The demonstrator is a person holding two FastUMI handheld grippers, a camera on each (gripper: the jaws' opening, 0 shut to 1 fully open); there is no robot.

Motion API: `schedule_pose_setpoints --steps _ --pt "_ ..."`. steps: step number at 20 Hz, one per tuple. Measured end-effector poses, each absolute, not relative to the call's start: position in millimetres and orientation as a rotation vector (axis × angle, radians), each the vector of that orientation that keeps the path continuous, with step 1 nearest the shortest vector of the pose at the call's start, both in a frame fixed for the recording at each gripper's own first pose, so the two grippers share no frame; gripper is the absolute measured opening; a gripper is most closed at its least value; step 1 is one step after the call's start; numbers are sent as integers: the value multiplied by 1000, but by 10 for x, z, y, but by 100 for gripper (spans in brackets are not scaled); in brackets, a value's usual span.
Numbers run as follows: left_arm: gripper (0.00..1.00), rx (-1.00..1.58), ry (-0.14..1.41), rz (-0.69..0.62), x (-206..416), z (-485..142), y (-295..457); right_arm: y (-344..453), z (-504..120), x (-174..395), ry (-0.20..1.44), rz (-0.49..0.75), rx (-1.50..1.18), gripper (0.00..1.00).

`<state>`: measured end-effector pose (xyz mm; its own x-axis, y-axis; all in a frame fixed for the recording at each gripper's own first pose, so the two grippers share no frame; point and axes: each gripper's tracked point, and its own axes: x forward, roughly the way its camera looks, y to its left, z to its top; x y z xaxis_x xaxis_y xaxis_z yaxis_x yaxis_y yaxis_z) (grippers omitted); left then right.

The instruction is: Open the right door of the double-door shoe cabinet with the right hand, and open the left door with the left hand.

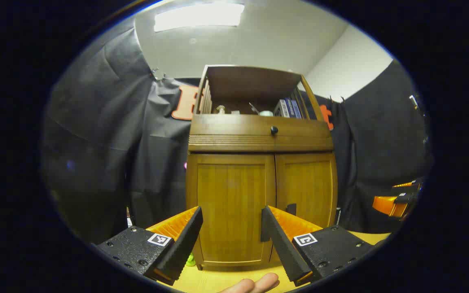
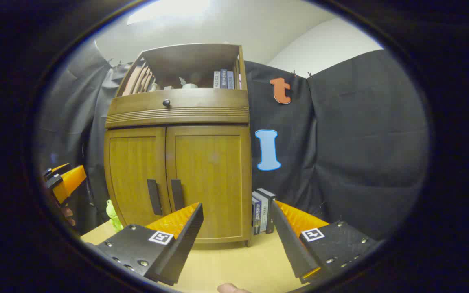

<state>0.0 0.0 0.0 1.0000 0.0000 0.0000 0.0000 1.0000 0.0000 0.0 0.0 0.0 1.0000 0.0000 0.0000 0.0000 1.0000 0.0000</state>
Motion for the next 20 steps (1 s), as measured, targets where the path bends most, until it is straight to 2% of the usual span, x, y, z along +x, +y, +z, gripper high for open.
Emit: schedule_pose_setpoints --steps 2,3,4,5,7,8,9,10,17,18,20 --pt "89 -5 67 13 13 -150 30 60 25 -10 -8 20 25 94" --pt "90 -10 98 27 48 -238 89 109 21 1 -14 31 36 99" --pt "90 -12 130 51 65 -291 151 135 37 10 -20 36 41 99" --pt "89 -14 155 77 66 -340 215 138 34 3 -20 33 43 94" --pt "89 -16 152 88 142 -340 257 183 51 -41 -17 35 39 94" --pt "93 -19 155 85 166 -349 257 201 71 -64 -17 39 30 94" --pt "90 -20 153 83 173 -346 261 218 98 -90 -17 43 27 94" --pt "93 -22 157 87 173 -366 280 244 139 -106 -21 50 24 99" --pt "92 -37 179 50 146 -406 221 270 360 -185 -76 91 28 99" --pt "92 -36 173 44 125 -387 210 244 387 -182 -80 86 30 94" --pt "92 -38 166 38 91 -363 226 230 424 -153 -81 77 35 94"
